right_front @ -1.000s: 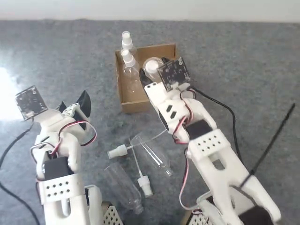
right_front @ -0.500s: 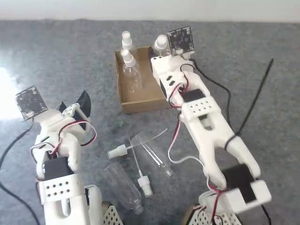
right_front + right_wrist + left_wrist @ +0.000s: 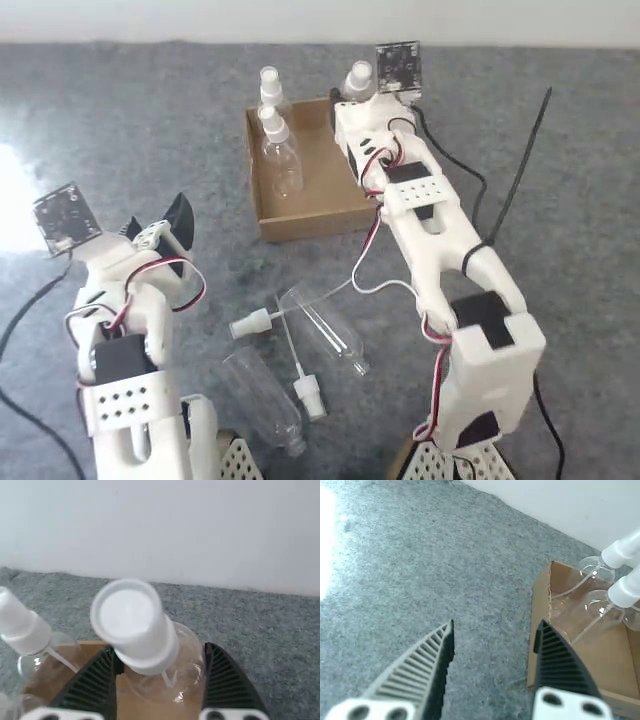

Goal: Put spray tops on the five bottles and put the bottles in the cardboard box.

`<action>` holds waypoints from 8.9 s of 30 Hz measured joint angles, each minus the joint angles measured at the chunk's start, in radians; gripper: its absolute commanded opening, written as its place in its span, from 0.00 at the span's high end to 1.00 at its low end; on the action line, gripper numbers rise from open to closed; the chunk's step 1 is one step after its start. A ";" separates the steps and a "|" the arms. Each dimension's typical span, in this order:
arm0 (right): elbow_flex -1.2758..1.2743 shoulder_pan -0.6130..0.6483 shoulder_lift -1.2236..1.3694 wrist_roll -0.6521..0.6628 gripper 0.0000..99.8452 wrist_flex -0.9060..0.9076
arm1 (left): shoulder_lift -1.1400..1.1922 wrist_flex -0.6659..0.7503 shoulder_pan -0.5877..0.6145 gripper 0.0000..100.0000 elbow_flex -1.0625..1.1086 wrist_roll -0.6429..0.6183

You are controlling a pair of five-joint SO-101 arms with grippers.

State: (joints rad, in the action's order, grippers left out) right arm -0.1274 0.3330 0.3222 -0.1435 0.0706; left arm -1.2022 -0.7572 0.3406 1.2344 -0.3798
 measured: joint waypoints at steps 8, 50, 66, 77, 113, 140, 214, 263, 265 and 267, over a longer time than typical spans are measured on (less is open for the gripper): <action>0.126 -0.023 0.152 -0.038 0.93 0.000 | 0.000 0.000 0.000 0.75 0.000 0.000; 0.153 -0.025 0.195 0.017 0.78 0.000 | 0.000 0.000 0.000 0.75 0.000 0.000; 0.166 -0.031 0.195 0.018 0.71 0.012 | 0.000 0.000 0.000 0.75 0.000 0.000; 0.166 -0.031 0.195 0.018 0.70 0.054 | 0.000 0.000 0.000 0.75 0.000 0.000; 0.167 -0.029 0.049 0.018 0.70 0.390 | 0.000 0.000 0.000 0.75 0.000 0.000; 0.167 0.049 -0.265 0.018 0.71 0.904 | 0.000 0.052 0.074 0.75 0.021 -0.002; -0.420 0.588 -0.597 0.123 0.86 1.088 | 0.000 0.074 0.104 0.75 0.021 -0.008; -0.430 0.476 -0.566 0.109 0.89 1.142 | 0.000 0.074 0.104 0.75 0.021 -0.008; -0.430 0.451 -0.600 0.034 0.89 1.142 | 0.000 0.074 0.104 0.75 0.021 -0.008; -0.430 0.437 -0.626 -0.048 0.89 1.142 | 0.000 0.074 0.104 0.75 0.021 -0.008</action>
State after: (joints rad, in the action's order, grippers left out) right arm -0.5570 0.7702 -0.3038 -0.1910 1.2121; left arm -1.2022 -0.6836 0.4450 1.2559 -0.3874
